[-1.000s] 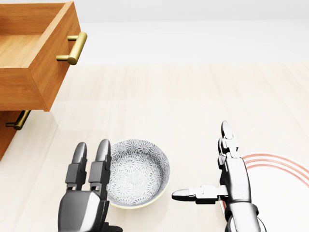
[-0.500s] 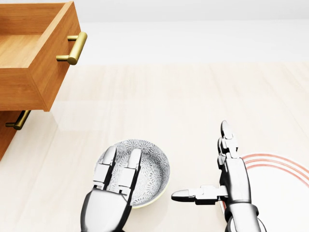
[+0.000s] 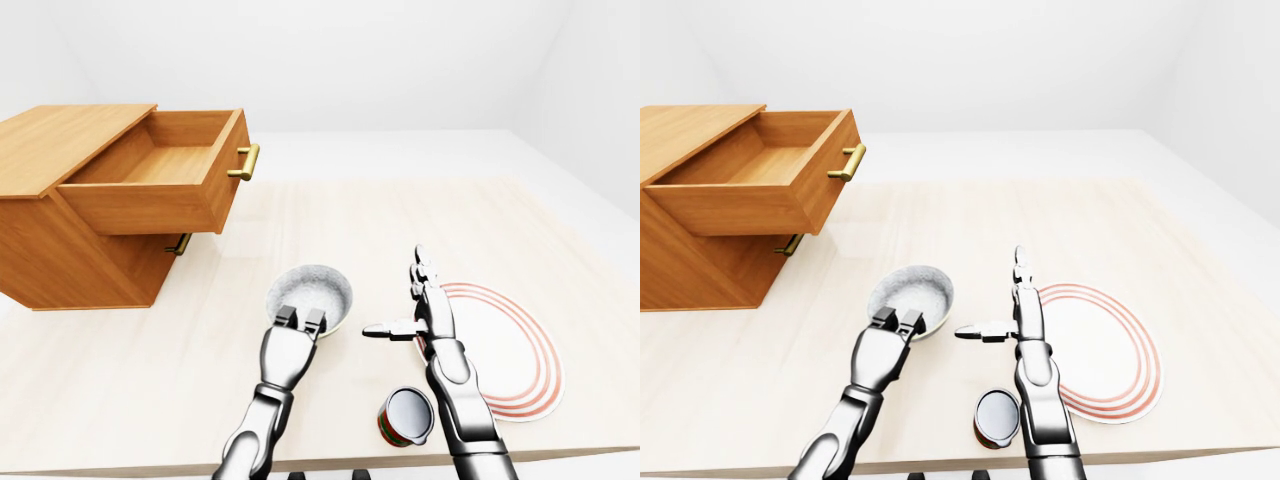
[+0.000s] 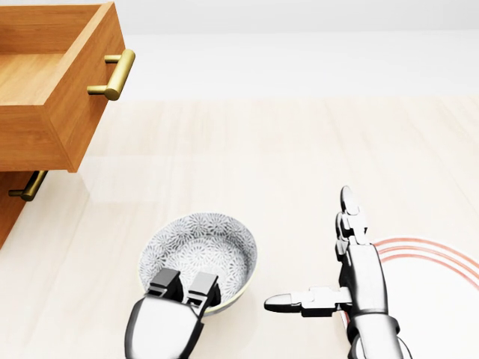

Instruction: Put the bowl on top of the cabinet.

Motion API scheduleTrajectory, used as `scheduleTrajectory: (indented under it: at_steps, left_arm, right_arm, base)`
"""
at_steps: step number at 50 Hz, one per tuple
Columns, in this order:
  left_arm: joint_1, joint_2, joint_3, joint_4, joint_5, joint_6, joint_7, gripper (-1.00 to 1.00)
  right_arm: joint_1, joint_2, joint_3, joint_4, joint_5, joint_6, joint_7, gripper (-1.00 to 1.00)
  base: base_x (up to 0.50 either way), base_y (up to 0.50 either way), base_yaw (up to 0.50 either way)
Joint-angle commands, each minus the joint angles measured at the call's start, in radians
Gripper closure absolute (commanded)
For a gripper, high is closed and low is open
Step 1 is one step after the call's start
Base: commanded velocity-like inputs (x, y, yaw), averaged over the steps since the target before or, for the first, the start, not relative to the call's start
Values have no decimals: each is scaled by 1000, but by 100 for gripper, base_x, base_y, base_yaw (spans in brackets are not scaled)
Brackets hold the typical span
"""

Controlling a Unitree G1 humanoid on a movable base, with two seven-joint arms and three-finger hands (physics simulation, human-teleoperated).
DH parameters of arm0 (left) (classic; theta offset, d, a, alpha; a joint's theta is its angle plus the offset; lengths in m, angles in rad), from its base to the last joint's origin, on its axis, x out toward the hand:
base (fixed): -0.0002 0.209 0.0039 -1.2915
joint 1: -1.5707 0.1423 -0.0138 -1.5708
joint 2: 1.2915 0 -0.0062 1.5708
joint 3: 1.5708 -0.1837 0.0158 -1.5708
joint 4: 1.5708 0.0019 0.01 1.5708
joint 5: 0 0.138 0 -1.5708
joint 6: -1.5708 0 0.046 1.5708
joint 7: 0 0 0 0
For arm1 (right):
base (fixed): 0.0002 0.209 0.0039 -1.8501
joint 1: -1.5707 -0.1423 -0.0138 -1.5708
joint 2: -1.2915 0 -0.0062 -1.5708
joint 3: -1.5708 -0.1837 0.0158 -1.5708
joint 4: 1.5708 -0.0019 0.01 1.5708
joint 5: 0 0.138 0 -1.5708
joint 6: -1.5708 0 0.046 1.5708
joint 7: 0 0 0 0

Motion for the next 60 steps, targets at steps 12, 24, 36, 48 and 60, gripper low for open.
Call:
scheduleTrajectory:
  at_steps: [12, 24, 36, 48, 60]
  left_arm:
    - [26, -17, 78, -247, -203, 0, 0, 92]
    - [14, -39, 129, -441, -326, 0, 0, 92]
    - [10, -59, 147, -622, -411, 0, -127, 92]
    - [-43, -80, 170, -759, -492, 0, -250, 92]
    - [-220, -83, 242, -862, -588, 0, -402, 92]
  right_arm:
    - [1, 1, 2, -4, 0, 2, 0, -100]
    - [-3, 3, 9, 8, -6, -5, 0, -100]
    - [4, 5, 12, -6, -6, -2, 0, -100]
    - [4, 6, 15, -1, -7, -5, 1, -100]
    - [2, 8, 21, 1, -11, -5, -1, -100]
  base:
    - [0, 0, 0]
    - [0, 0, 0]
    - [0, 0, 0]
    - [0, 0, 0]
    - [0, 0, 0]
